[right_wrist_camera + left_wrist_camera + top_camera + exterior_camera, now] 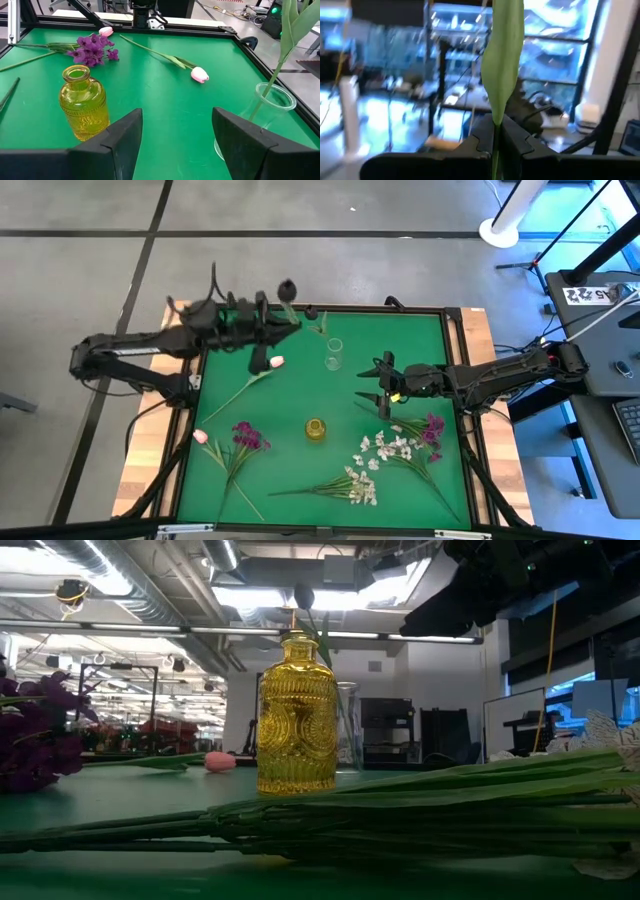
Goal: Sort flowers into vase by color
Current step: Put the black tulip into the transparent vase, then put the left purple flower into the transparent vase
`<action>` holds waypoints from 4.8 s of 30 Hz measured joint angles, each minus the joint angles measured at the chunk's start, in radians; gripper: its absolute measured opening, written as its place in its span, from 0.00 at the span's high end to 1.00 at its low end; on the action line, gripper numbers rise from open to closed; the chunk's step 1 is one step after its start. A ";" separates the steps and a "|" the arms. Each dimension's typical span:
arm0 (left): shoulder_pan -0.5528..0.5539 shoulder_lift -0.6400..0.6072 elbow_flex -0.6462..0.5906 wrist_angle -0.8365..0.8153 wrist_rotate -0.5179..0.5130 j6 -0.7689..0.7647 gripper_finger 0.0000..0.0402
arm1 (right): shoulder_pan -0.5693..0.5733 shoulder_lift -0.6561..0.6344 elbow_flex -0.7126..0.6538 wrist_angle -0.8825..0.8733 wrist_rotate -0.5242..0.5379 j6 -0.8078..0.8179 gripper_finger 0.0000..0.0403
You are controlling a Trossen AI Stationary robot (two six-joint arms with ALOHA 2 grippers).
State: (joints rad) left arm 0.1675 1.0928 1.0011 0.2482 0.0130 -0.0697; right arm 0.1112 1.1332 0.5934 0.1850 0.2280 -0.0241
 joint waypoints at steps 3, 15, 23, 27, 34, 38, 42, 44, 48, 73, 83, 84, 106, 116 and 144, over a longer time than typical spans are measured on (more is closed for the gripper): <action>-0.036 0.032 -0.119 0.222 -0.044 0.051 0.99 | 0.000 0.000 0.000 -0.010 -0.002 0.043 0.41; -0.014 0.256 -0.320 0.754 -0.143 0.072 0.98 | 0.000 0.011 0.000 -0.013 0.017 0.053 0.41; 0.035 0.376 -0.247 0.757 -0.144 0.073 0.98 | 0.000 0.011 0.000 0.000 0.024 0.046 0.41; 0.042 0.404 -0.211 0.758 -0.152 0.098 0.98 | 0.000 0.011 0.000 -0.006 0.024 0.046 0.41; 0.054 0.438 -0.197 0.753 -0.240 0.141 0.98 | 0.000 0.011 0.000 -0.009 0.023 0.045 0.41; 0.070 0.440 -0.197 0.704 -0.240 0.127 0.98 | 0.000 0.011 0.000 -0.008 0.023 0.045 0.41; 0.081 0.441 -0.198 0.635 -0.240 0.124 0.98 | 0.000 0.011 0.000 -0.008 0.023 0.045 0.41; 0.082 0.440 -0.197 0.618 -0.240 0.124 0.98 | 0.000 0.011 0.000 -0.008 0.023 0.045 0.41; 0.082 0.440 -0.198 0.590 -0.240 0.124 0.98 | 0.000 0.011 0.000 -0.008 0.023 0.045 0.41; 0.083 0.440 -0.198 0.392 -0.266 0.144 0.98 | 0.000 0.011 0.000 -0.007 0.022 0.045 0.41; 0.083 0.440 -0.198 0.362 -0.291 0.120 0.98 | 0.000 0.011 0.000 -0.007 0.022 0.045 0.41; 0.083 0.440 -0.198 0.363 -0.291 0.117 0.98 | 0.000 0.011 0.000 -0.007 0.022 0.045 0.41; 0.037 0.396 -0.199 0.255 -0.289 0.133 0.65 | 0.000 0.011 0.000 -0.013 0.022 0.045 0.41; -0.158 0.069 -0.199 -0.117 -0.424 0.087 0.58 | 0.000 0.011 0.000 -0.029 0.022 0.051 0.41; -0.914 -0.053 -0.199 -1.234 -0.146 -1.457 0.58 | 0.000 0.011 0.000 -0.108 0.022 0.080 0.41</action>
State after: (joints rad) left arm -0.7467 1.0400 0.8024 -0.9862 -0.1327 -1.5265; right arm 0.1109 1.1446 0.5930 0.0772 0.2501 0.0558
